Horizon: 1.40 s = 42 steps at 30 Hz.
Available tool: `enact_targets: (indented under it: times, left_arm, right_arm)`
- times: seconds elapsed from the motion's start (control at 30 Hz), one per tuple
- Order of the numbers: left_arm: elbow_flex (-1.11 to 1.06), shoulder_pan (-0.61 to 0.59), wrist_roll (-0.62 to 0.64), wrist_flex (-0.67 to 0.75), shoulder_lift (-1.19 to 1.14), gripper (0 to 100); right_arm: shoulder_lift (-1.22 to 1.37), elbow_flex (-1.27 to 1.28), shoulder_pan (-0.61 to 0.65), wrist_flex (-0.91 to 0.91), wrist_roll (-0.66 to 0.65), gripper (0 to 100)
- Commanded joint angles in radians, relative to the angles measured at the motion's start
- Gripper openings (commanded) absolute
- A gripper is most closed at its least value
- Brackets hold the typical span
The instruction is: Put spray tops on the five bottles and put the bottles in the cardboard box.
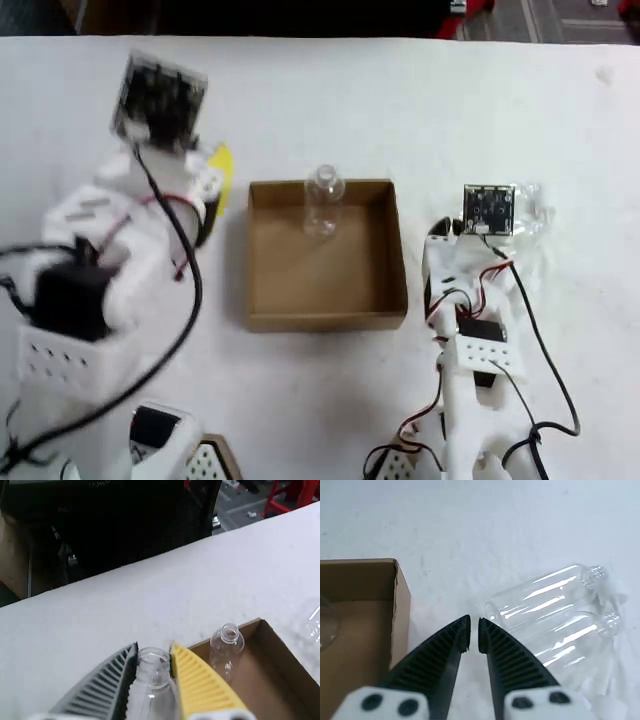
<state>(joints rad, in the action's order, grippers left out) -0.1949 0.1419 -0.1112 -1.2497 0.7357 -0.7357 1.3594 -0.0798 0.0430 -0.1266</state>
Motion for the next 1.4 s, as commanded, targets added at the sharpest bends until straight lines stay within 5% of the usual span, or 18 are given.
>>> enact_targets:
  times: [0.0,0.13,0.53,0.83,1.37]
  left_arm:
    - [-0.465,0.035,0.077,0.462,0.271,2]
    - [-0.753,0.073,0.222,0.749,0.447,2]
    - [-1.266,0.143,0.232,1.465,0.538,2]
    - [-1.286,0.145,0.364,1.481,0.535,2]
    - [-1.312,0.156,0.367,1.490,0.536,2]
  right_arm:
    - [-0.010,-0.008,0.004,-0.021,-0.015,2.2]
    - [-0.010,-0.008,0.004,-0.022,-0.015,2.2]
    - [-0.010,-0.008,0.004,-0.022,-0.015,2.2]
    - [-0.010,-0.008,0.007,-0.022,-0.015,2.2]
    - [-0.010,-0.008,0.005,-0.022,-0.015,2.2]
